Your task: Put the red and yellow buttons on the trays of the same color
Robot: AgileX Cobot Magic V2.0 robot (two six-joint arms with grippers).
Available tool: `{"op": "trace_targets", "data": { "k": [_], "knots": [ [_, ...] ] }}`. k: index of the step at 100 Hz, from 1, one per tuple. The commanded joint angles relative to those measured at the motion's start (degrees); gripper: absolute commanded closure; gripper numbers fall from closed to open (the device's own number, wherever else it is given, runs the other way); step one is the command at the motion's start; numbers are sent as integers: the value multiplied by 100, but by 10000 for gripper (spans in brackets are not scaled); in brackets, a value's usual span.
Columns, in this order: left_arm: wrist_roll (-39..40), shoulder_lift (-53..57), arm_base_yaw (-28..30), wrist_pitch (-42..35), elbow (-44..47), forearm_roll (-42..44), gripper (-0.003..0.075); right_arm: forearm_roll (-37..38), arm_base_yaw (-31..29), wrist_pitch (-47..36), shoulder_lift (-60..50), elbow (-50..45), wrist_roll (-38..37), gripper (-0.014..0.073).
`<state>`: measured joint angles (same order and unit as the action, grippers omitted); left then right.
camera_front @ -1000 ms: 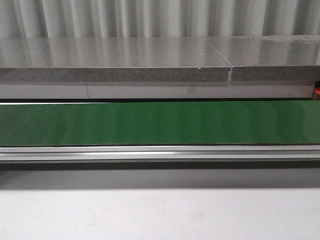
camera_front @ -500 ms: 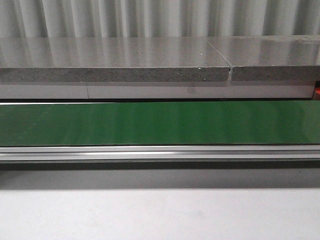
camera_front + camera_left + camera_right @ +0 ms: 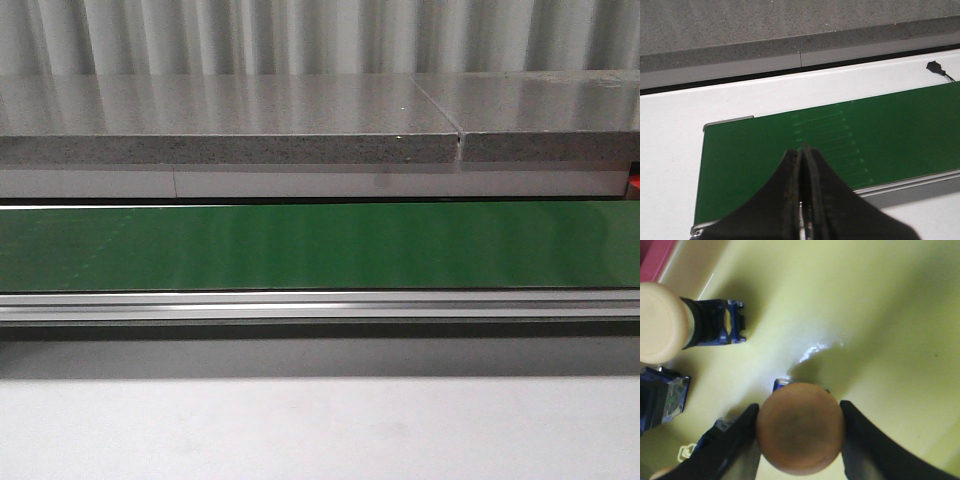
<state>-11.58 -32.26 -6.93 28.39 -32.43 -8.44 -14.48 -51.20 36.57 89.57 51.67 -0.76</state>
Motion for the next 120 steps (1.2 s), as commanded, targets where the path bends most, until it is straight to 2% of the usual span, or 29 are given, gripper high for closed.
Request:
{"op": "trace_targets", "data": {
  "k": [1, 8, 13, 42, 73, 89, 111, 120],
  "knots": [
    [44, -7, -53, -420, -169, -65, 741, -108, -5, -155, -164, 130, 0, 155],
    [44, -7, -53, -420, -169, -65, 741, -164, -5, -155, -169, 130, 0, 76],
    [44, -7, -53, -420, -169, -65, 741, -165, -5, -155, -175, 130, 0, 60],
    [44, -7, -53, -420, -169, -65, 741, -165, -5, -116, -386, 130, 0, 60],
    [44, -7, -53, -420, -169, -65, 741, -115, 27, 7, -1477, 130, 5, 70],
    [44, -7, -53, -420, -169, -65, 741, -114, 555, 1, -2039, 130, 5, 201],
    [44, -7, -53, -420, -169, -65, 741, -35, 1519, 6, -2503, 130, 23, 533],
    [44, -7, -53, -420, -169, -65, 741, 51, 1908, 2, -2598, 130, 23, 637]
  ]
}}
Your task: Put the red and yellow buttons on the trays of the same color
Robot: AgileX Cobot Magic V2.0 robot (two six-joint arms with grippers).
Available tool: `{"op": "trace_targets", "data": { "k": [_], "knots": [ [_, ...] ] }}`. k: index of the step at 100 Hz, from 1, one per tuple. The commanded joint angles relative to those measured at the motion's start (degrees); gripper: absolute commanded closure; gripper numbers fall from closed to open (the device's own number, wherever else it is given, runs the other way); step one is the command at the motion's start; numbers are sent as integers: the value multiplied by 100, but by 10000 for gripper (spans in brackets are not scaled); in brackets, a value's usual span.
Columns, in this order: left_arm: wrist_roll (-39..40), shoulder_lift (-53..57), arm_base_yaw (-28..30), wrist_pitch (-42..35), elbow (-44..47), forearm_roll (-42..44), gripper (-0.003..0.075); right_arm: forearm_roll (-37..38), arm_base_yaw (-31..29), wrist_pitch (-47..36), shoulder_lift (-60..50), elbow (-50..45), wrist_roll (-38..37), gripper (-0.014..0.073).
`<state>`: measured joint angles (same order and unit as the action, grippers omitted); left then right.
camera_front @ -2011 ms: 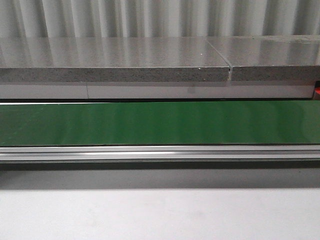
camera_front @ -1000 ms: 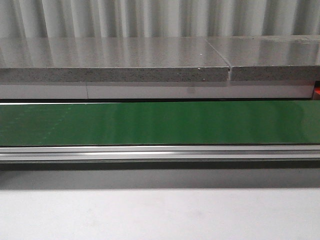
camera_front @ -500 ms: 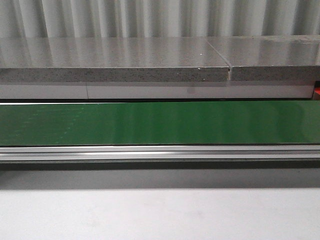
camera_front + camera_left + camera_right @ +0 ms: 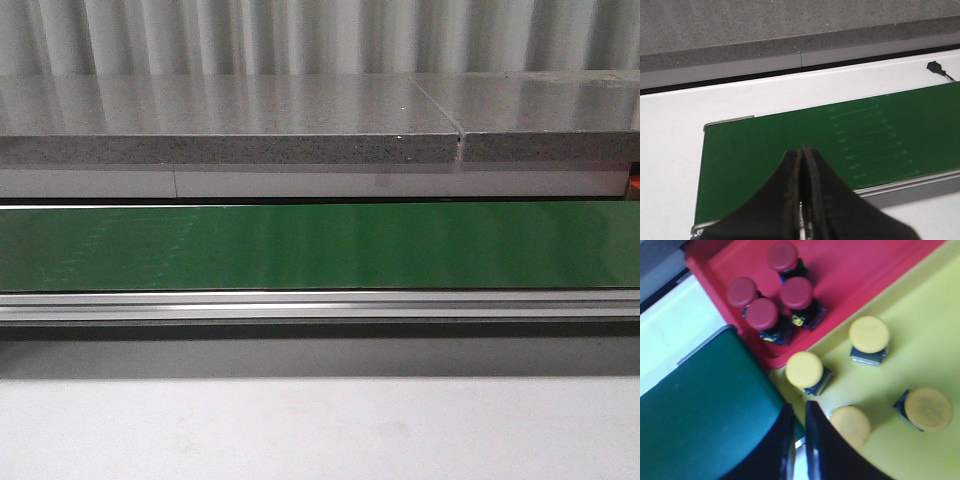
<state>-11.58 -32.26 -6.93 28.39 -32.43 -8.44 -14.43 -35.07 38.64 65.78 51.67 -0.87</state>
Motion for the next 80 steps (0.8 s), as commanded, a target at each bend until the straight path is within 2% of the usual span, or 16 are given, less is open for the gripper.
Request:
{"op": "trace_targets", "data": {
  "k": [1, 5, 28, 80],
  "knots": [
    [44, -7, -53, -420, -169, -65, 741, 47, 360, -211, -224, 130, 35, 643],
    [44, -7, -53, -420, -169, -65, 741, 65, 516, -213, -255, 130, 35, 672],
    [44, -7, -53, -420, -169, -65, 741, 157, 1633, -277, -258, 130, 119, 665],
    [44, -7, -53, -420, -169, -65, 741, 332, 3153, -939, -344, 130, 124, 665]
  ]
}}
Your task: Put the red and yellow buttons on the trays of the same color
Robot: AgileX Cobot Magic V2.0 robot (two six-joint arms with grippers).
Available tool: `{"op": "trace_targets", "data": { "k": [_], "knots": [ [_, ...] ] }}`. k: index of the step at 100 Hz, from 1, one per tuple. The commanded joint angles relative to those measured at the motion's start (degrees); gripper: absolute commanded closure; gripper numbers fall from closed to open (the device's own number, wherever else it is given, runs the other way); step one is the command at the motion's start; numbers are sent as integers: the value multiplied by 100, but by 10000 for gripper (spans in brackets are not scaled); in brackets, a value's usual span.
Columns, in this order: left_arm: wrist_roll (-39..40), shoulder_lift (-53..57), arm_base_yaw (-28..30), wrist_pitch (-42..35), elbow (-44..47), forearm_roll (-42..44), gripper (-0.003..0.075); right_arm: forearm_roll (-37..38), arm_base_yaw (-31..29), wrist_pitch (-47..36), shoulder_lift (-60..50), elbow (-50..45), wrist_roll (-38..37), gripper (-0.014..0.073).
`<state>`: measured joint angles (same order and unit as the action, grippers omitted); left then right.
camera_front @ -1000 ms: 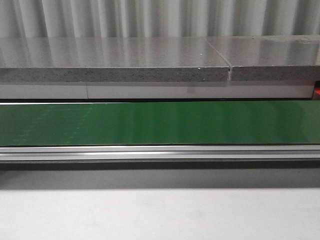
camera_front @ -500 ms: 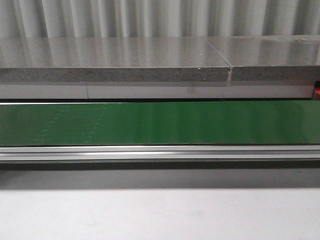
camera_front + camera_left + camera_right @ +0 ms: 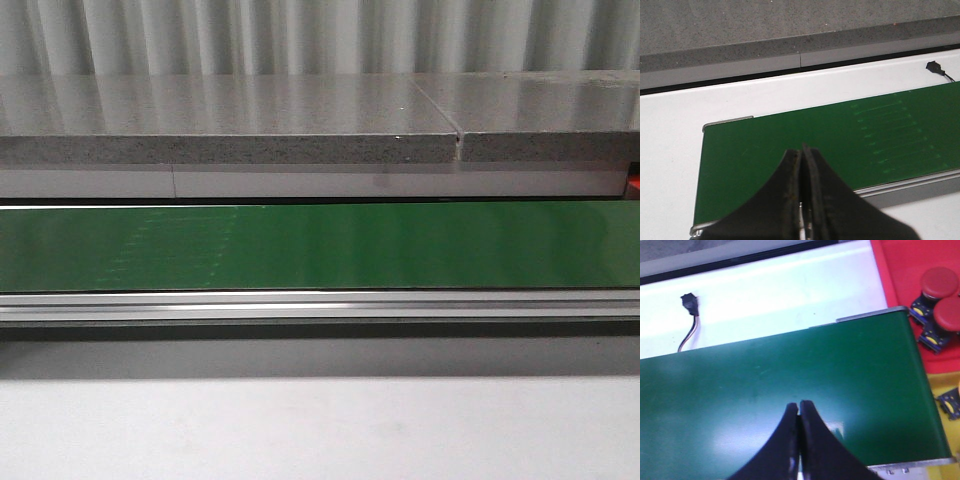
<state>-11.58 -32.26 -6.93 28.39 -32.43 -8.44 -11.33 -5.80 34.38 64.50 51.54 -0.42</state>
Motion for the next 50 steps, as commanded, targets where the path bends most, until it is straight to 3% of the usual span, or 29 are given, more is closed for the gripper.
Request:
{"op": "trace_targets", "data": {
  "k": [1, 33, 50],
  "knots": [
    [44, -7, -53, -420, -169, -65, 741, 22, 248, -527, -227, 144, 78, 665],
    [44, -7, -53, -420, -169, -65, 741, 252, 540, -1108, -809, 70, 78, 665],
    [44, -7, -53, -420, -169, -65, 741, 383, 540, -1708, -1363, -526, 78, 665]
  ]
}}
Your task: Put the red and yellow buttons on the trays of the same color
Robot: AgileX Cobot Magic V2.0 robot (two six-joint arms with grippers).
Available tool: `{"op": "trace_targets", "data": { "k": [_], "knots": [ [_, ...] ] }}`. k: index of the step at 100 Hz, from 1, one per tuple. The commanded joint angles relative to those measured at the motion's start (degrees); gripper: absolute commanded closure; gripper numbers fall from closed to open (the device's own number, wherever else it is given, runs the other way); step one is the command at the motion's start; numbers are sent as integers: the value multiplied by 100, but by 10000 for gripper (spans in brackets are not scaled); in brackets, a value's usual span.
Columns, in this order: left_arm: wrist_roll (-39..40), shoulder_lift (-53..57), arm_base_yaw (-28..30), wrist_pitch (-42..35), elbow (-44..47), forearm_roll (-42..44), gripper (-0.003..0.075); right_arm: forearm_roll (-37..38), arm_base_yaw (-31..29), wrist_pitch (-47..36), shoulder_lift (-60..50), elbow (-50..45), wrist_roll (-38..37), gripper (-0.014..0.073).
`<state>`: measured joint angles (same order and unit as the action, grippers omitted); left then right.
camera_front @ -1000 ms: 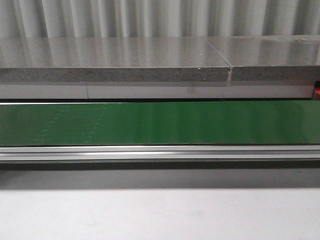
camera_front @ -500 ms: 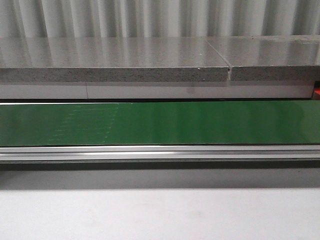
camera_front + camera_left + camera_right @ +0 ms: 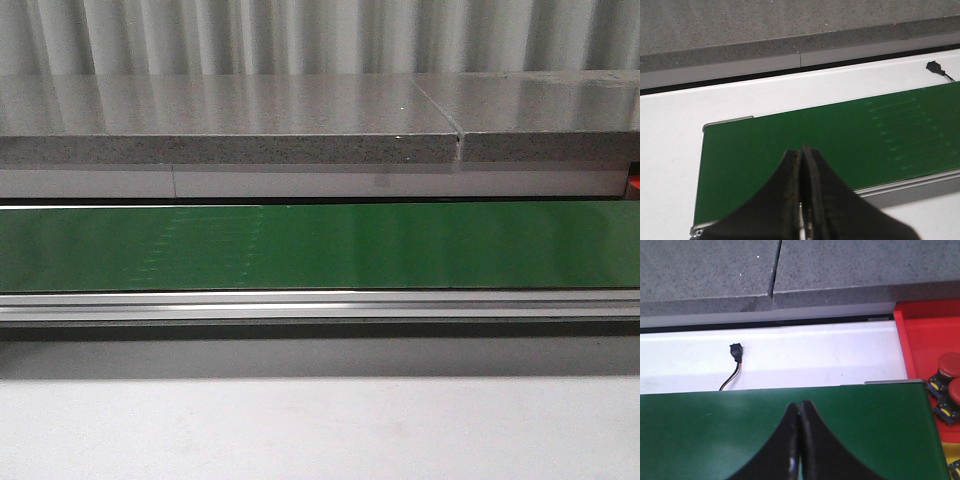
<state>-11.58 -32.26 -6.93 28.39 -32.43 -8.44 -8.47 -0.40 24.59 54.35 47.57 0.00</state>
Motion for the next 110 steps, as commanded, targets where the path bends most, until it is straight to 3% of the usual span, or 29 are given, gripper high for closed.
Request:
{"op": "trace_targets", "data": {
  "k": [1, 49, 110],
  "knots": [
    [44, -7, -53, -420, -169, -65, 741, 107, -1, -760, -400, -161, 36, 665],
    [44, -7, -53, -420, -169, -65, 741, 249, -1, -1933, -2146, -1861, 31, 665],
    [44, -7, -53, -420, -169, -65, 741, 405, -1, -1903, -4155, -3291, 37, 665]
  ]
}}
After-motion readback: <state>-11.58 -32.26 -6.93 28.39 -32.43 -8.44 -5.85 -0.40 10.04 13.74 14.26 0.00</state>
